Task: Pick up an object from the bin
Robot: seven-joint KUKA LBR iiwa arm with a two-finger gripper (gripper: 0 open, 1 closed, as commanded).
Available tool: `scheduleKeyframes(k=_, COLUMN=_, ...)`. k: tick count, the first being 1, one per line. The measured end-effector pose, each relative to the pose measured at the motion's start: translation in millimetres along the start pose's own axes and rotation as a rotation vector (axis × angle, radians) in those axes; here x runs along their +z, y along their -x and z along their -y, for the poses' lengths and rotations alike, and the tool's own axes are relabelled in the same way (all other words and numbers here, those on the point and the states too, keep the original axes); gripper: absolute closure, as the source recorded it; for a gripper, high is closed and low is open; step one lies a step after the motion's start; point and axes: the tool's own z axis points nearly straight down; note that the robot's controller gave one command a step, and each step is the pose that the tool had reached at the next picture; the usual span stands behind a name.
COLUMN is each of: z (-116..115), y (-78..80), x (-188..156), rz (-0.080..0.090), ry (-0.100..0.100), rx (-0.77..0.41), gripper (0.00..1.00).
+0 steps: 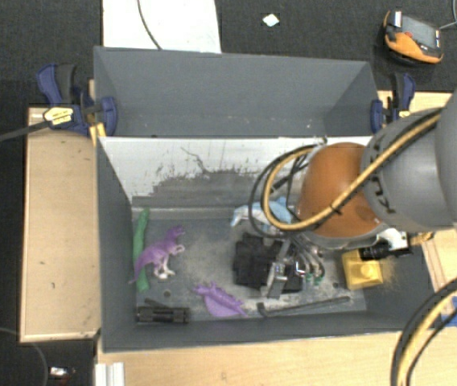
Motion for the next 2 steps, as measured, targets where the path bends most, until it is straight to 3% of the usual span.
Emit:
scheduleKeyframes(k=1, z=3.3, y=-5.5, x=-3.0, rz=0.005, ry=0.003, rx=-0.124, gripper=0.0)
scheduleKeyframes(k=2, z=1.2, y=-1.5, x=-3.7, rz=0.009, ry=0.004, rx=-0.076, gripper=1.0)
